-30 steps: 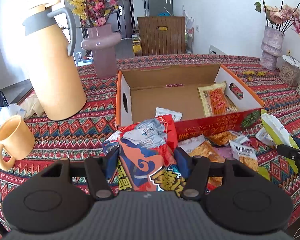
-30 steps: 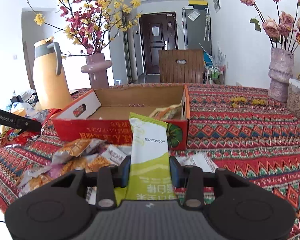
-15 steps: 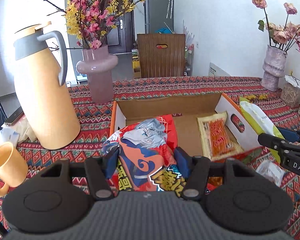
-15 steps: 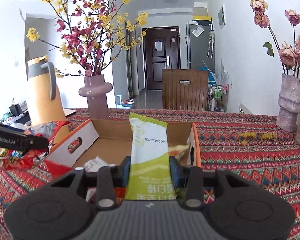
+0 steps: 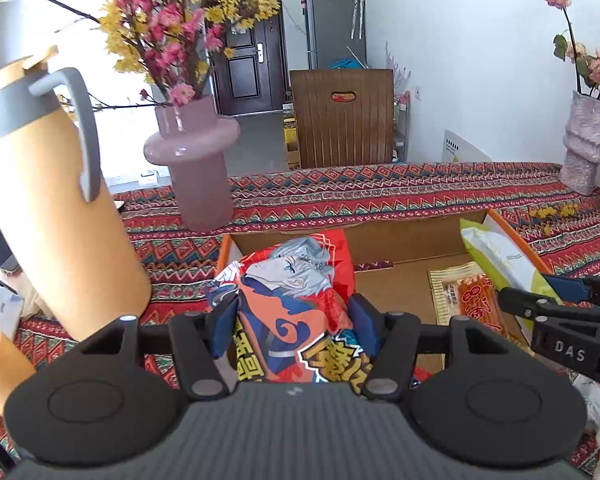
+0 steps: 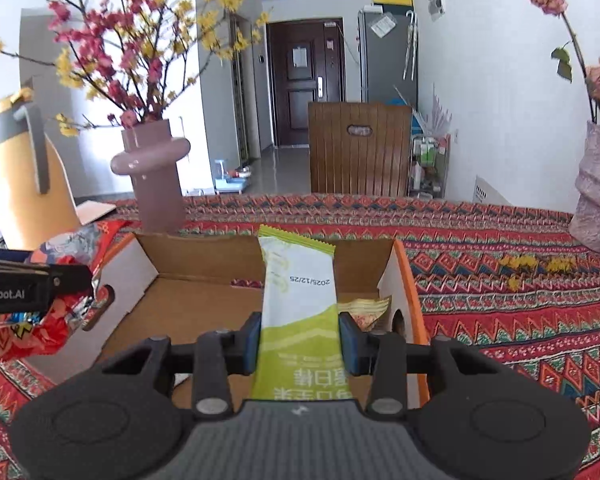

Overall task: Organize snacks
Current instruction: 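Carry the chip bag and bar into the box and release both, then move the right tool to the lime-green bar and grasp it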

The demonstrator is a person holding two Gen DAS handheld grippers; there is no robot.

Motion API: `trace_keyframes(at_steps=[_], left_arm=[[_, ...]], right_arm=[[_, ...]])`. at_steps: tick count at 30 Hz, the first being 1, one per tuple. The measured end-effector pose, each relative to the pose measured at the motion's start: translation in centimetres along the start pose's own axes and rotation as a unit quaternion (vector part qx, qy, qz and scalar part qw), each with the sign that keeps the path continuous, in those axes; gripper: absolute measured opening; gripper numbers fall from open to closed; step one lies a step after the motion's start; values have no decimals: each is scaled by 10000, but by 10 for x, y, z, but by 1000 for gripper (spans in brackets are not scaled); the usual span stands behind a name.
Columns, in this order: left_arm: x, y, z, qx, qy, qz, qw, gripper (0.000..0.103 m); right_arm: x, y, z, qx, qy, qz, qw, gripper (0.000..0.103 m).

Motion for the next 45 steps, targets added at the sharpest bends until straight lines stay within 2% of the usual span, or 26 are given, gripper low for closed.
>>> trace_keyframes(at_steps=[6,12,14,16,18,19,21,25,37,45], left_arm=[[16,29,3,-45,37,-281,9996,60],[30,38,7,-24,40,-378,9993,63],[30,35,7,21,26,-302,9995,71],[25,30,6,-4,2,-156,9999,86],[20,23,6,22,-20,-42,10000,90],[18,19,5,39,-46,8,10000,96],[14,12,4,19,-74,134,9999,103],[9,-1,1,51,-135,225,9996,103],[13,-59,-11,165,-393,504,9978,103],[29,-108,-17,354,-545,644,9958,103]], right_arm=[[15,19,0,69,-54,-223,9997,39],[23,26,6,119,-25,-306,9995,40],[22,23,6,106,-32,-254,9996,42],[19,18,7,108,-17,-163,9998,57],[15,11,8,99,20,-34,9999,70],[12,7,8,90,31,32,9999,76],[8,-2,9,81,53,144,9998,84],[2,-14,7,67,105,298,9995,102],[0,-78,-2,-49,136,654,9978,103],[20,-136,-18,-238,73,694,9973,103]])
Point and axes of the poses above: each gripper's, at about its wrist camera, not at the fingertips, and y roughly the way its jaws point, z to its right, x to its underside, the point moved 8 cm from there along y, roughly the way its jaws point, and after that the axes turned 14 degrees about z, right-handed, at the moved point
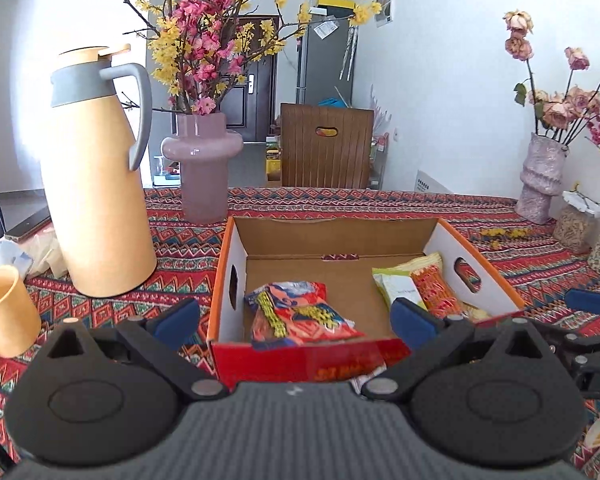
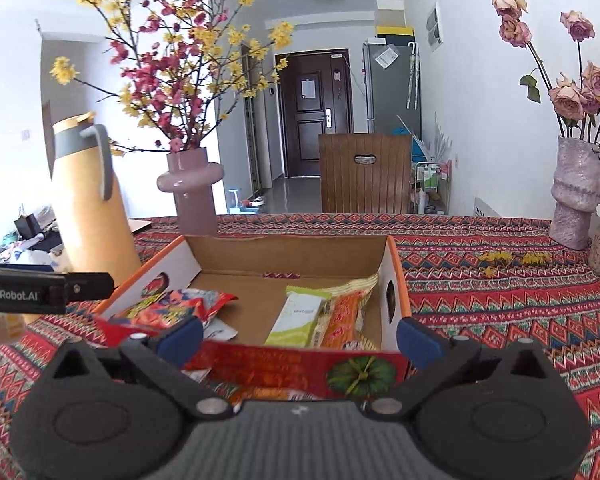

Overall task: Organize snacks
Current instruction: 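Move the right tool to the lime-green bar and grasp it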

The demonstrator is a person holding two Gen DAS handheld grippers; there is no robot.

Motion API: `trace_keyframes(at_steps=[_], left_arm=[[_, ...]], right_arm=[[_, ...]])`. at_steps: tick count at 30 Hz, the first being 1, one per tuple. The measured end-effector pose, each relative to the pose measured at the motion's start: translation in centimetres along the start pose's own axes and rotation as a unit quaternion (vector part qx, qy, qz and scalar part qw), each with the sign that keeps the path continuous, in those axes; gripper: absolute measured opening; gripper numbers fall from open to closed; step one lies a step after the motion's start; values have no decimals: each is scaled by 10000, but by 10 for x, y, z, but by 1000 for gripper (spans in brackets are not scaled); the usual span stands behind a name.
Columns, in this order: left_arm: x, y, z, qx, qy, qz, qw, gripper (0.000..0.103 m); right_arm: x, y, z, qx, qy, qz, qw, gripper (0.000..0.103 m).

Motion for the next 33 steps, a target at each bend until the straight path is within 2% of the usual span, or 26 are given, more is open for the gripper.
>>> trace_keyframes(at_steps=[10,20,23,29,31,33], left_arm=[[33,-53,-2,137,-50,40,9999,103],[70,-77,-16,-18,-124,-126,9998,103],[74,-81,-19,-24,-141,-172,9998,103],[80,-89,-21,-44,-182,-194,9996,103],[81,-91,-22,-50,-185,-197,9996,103],[81,-92,-23,-63,-199,-203,9996,103]], right_arm=[[39,-49,-8,-23,135,-232,9996,103],[81,-75,-18,-25,96,-587,9982,100],[91,-80,-23,-47,43,-700,9975,92],[109,-83,-34,-9,-130,-936,9955,67],[113,-83,-38,-58,-186,-987,9949,47],[117,-83,-37,-18,-207,-1001,9948,45]])
Point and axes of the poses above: each gripper's, at about its wrist camera, not at the fingertips, and y roughly the way its jaws point, z to its right, x to its underside, the point moved 8 cm from there along y, roughly the way its jaws point, and after that the axes turned 14 degrees about z, right-handed, at the moved point
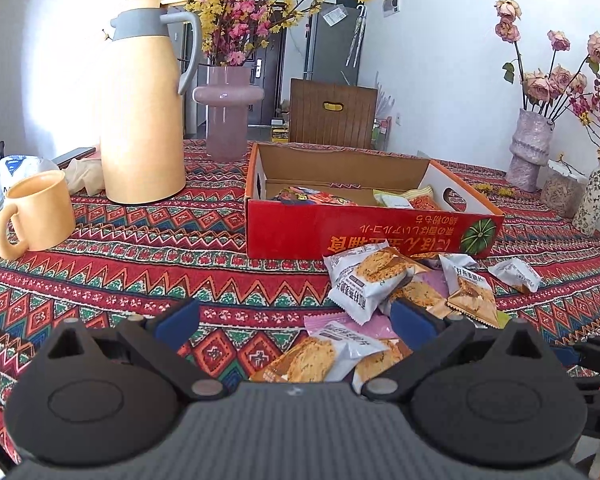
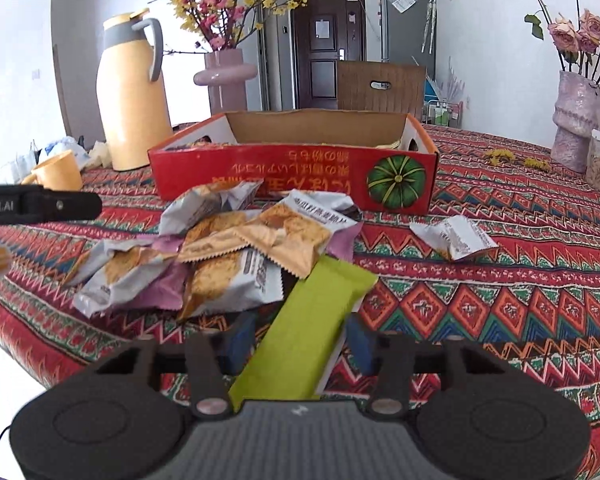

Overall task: Organize snacks
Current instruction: 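Move the right tool to the lime-green bar and grasp it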

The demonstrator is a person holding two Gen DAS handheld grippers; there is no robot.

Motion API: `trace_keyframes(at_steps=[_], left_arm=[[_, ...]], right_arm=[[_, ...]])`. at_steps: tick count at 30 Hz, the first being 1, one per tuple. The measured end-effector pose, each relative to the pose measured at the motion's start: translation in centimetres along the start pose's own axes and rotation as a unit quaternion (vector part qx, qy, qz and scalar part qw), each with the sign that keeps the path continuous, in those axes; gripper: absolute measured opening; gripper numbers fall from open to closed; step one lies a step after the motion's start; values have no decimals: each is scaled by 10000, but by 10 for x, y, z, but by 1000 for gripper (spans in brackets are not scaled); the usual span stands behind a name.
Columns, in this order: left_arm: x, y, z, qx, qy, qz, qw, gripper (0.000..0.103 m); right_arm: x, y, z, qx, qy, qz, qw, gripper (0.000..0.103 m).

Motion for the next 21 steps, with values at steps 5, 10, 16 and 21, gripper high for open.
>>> trace_keyframes(at_steps=[5,10,16,21], left_arm=[[1,-2,-5,-53,-29,-24,10000,103],[4,-2,-9,-71,-32,-65,9999,103],[12,5,-20,-183,-43,-240,9995,103],[17,5,-23,-46,-70,-308,9995,103]], right_arm=[[3,1,6,129,-25,-38,9999,45],[9,2,10,190,-93,-127,9997,47],[9,-1,19,230,5,-53,9997,38],[8,-4,31,335,184,36,9993,36]])
Point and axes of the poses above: each gripper's, at about its wrist camera, not at the fingertips, and y roughly the way its jaws point, z to its right, x to its underside, the point moved 8 cm from there along y, roughly the way its jaws point, and after that the axes turned 14 degrees about z, right-handed, at the moved point
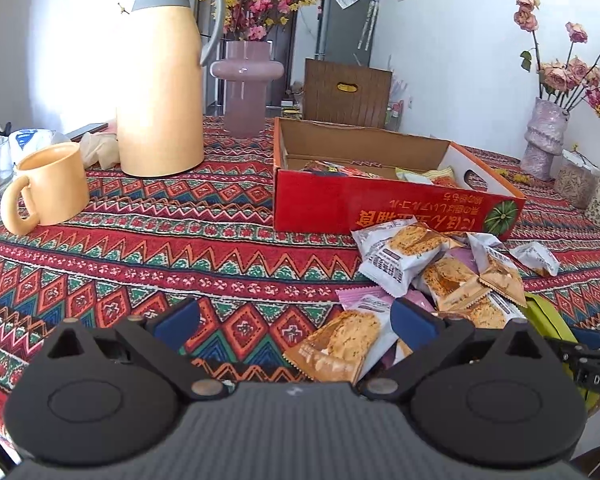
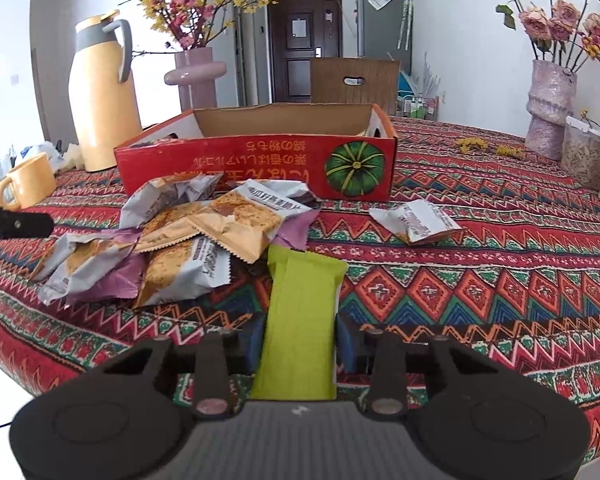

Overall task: Organize snacks
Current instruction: 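Move the right tool to the lime-green bar and grasp it, then grasp the cookie packet with the left tool while the right tool holds the lime-green bar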

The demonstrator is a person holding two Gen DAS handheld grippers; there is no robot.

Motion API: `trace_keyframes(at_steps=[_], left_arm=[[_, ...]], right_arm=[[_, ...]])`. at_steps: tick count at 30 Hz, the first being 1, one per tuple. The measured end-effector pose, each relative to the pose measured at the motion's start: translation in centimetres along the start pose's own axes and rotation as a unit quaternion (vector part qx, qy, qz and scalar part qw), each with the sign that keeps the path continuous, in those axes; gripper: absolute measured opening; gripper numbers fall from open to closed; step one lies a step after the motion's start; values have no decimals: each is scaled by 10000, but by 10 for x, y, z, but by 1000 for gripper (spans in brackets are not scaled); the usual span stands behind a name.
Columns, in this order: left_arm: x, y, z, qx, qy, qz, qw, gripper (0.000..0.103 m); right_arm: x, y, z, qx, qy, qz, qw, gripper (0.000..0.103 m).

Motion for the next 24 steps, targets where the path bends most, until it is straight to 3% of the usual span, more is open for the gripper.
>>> trace_keyframes(at_steps=[5,8,10,14,19,24], left_arm=[[5,2,10,284,112,-77,9995,103],[10,10,11,221,144,-204,9994,103],[12,15,8,190,48,-294,9994,96],[12,22,3,187,-145,-363,9991,94],[11,31,3,163,-97,-419,9989,82],[12,43,4,213,-16,-523,9984,79]], right_arm=[[-1,-2,6,60,102,67,9999,35],[-2,-3,6,53,105,96,9999,35],[-2,-3,6,45,109,106,9999,35],[-1,-2,5,30,118,88,9999,35],[-1,-2,3,1,122,101,9999,35],[-1,-3,4,1,138,114,9998,35]])
Point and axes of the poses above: each gripper's, at about its wrist camera, not at the fingertips, and y roughly the way its jaws point, z to its right, x to its underside, the point moved 8 cm from there along y, roughly the way its jaws point, and after that the axes turned 14 degrees about z, right-handed, at the moved point
